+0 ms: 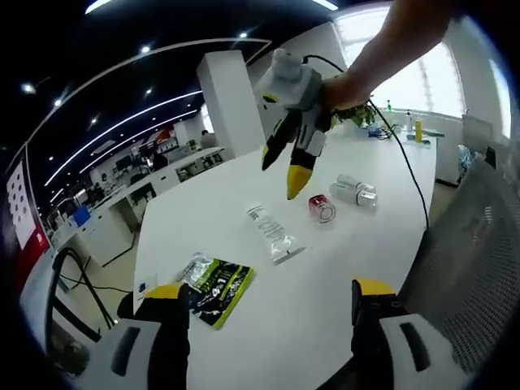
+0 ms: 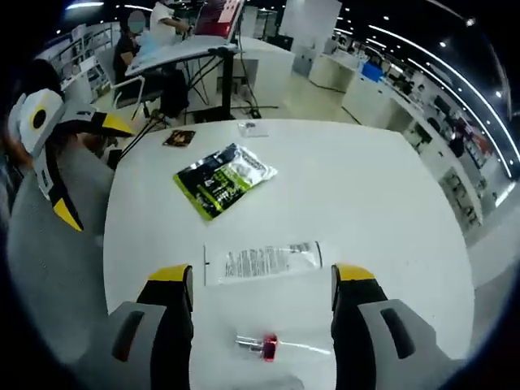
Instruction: Arrange the skincare products in the storage area until every visible bottle or jar stands upright without overlapping.
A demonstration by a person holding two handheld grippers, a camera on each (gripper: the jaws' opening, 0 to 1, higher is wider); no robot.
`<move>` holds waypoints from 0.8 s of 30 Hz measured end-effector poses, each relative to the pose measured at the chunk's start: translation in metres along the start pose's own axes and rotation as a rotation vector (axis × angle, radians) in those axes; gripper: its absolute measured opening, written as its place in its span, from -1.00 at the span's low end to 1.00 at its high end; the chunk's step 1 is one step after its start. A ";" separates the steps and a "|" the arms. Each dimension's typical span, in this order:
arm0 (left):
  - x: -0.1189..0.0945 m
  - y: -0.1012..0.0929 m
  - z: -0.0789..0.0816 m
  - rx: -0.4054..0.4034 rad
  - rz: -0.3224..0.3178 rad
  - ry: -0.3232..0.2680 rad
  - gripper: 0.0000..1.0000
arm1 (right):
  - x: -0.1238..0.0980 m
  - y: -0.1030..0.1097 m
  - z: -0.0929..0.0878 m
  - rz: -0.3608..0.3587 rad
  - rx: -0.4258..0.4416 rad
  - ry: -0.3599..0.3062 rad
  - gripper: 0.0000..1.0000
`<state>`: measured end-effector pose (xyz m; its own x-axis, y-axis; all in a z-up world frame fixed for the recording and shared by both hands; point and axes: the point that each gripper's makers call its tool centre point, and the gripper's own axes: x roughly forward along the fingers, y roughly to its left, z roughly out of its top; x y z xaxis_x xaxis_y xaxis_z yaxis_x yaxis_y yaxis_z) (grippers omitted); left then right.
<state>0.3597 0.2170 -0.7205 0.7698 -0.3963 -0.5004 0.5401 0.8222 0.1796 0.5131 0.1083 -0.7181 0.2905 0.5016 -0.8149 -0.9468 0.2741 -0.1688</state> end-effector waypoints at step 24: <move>0.003 -0.012 -0.009 0.029 -0.049 0.049 0.63 | 0.048 -0.006 -0.037 0.182 -0.314 0.242 0.30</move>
<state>0.3527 0.2097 -0.7322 0.7250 -0.4148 -0.5498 0.5869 0.7899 0.1779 0.5276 0.1002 -0.7763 0.1094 0.3018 -0.9471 -0.9867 -0.0825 -0.1403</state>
